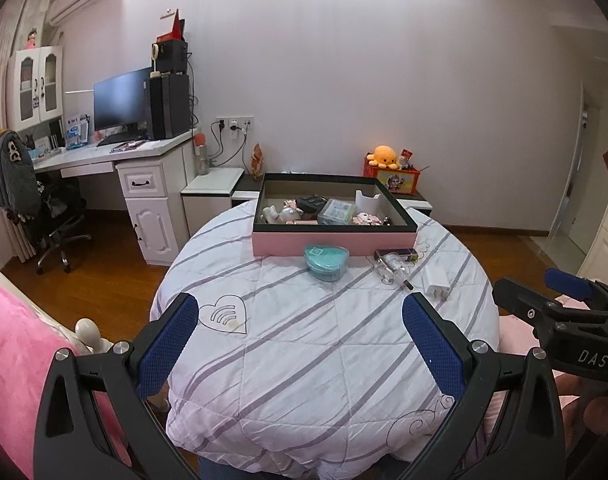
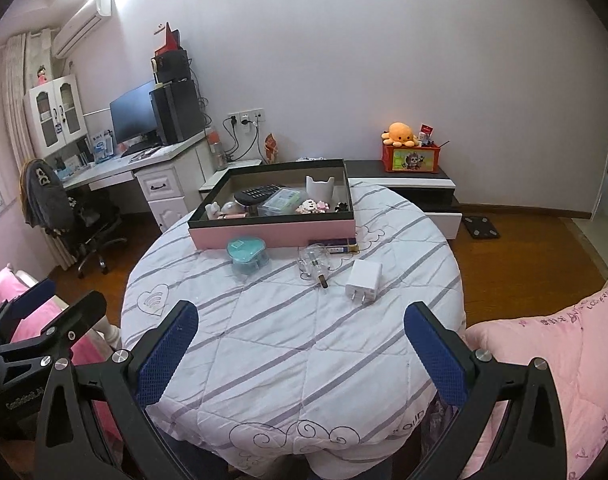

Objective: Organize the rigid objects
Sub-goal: 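Withdraw both grippers toward the teal container and white charger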

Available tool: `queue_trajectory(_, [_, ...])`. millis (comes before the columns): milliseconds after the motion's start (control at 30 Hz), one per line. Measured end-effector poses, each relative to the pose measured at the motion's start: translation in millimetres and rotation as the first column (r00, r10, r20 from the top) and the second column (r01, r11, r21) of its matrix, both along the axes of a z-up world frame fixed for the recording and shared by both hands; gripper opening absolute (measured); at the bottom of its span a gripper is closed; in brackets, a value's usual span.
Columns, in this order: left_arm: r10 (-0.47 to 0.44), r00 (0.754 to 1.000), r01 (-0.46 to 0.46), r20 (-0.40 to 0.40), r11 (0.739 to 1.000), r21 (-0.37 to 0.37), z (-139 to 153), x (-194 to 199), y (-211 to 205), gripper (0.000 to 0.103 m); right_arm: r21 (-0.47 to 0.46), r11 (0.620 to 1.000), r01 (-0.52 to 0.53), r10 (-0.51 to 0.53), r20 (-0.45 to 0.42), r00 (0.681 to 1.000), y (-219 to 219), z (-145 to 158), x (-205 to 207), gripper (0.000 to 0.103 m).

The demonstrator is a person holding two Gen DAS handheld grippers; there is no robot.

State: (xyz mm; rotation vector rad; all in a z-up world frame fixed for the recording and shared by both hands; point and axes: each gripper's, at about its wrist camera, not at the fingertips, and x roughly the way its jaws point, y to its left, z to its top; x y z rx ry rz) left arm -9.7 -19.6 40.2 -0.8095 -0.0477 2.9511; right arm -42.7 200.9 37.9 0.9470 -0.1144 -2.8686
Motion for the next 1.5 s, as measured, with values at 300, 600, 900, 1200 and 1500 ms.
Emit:
queue_trajectory(300, [-0.007, 1.0, 0.007, 0.025, 1.0, -0.001, -6, -12, 2, 0.103, 0.007, 1.0, -0.001, 0.001, 0.024, 1.0, 1, -6, -12, 0.103])
queue_trajectory(600, [-0.019, 0.998, 0.02, 0.067, 1.0, -0.009, -23, -52, 8, 0.103, 0.031, 0.999, 0.01, -0.013, 0.106, 0.994, 10, -34, -54, 0.103])
queue_trajectory(900, [-0.021, 0.989, 0.024, 0.146, 1.0, -0.017, -59, -115, 17, 0.103, 0.04, 0.998, 0.049, -0.056, 0.202, 0.978, 26, -76, -109, 0.103])
queue_trajectory(1200, [-0.031, 0.977, 0.04, 0.213, 0.998, -0.039, -94, -177, 35, 0.103, 0.045, 0.994, 0.102, -0.11, 0.256, 0.96, 44, -103, -146, 0.103])
queue_trajectory(1500, [-0.05, 0.962, 0.071, 0.267, 0.995, -0.066, -118, -220, 52, 0.103, 0.041, 0.99, 0.135, -0.141, 0.298, 0.944, 57, -122, -171, 0.098])
